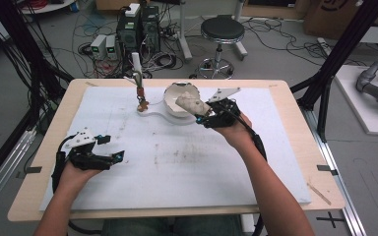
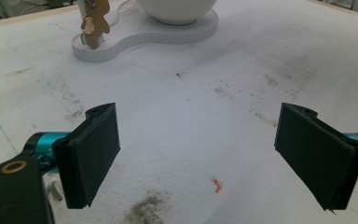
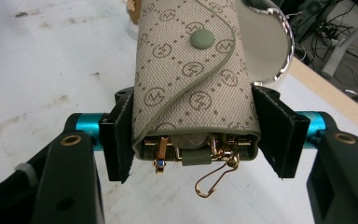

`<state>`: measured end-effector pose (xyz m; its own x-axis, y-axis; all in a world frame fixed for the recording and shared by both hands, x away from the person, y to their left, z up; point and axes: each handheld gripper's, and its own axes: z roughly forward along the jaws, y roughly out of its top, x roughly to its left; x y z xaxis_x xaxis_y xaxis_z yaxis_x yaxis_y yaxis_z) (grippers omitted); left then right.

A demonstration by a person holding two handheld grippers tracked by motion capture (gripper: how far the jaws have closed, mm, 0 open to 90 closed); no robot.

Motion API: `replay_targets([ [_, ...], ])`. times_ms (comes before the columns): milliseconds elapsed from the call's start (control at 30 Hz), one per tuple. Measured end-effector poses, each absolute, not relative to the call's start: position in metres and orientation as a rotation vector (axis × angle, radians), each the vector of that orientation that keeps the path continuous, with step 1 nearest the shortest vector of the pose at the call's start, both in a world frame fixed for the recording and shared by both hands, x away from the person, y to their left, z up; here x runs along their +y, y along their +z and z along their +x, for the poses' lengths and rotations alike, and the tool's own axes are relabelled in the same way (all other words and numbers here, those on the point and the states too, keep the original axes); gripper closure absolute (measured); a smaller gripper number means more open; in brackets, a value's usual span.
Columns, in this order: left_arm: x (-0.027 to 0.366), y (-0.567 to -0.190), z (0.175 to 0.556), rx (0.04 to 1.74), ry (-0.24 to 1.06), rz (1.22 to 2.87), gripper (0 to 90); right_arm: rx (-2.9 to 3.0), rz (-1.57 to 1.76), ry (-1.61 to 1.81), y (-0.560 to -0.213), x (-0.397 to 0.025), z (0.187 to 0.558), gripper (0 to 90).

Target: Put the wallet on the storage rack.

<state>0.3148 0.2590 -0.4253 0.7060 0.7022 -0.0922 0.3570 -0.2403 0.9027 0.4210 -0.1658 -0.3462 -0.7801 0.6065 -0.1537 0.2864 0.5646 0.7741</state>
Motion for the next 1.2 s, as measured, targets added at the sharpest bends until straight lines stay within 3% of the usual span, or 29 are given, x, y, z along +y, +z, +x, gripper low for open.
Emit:
replay_targets([
  [1200, 0.262, -0.429, 0.318, 0.851, 0.4, 1.856, 14.0, 2.457, 0.741, 0.881, -0.363, -0.12, 0.48, 37.0],
])
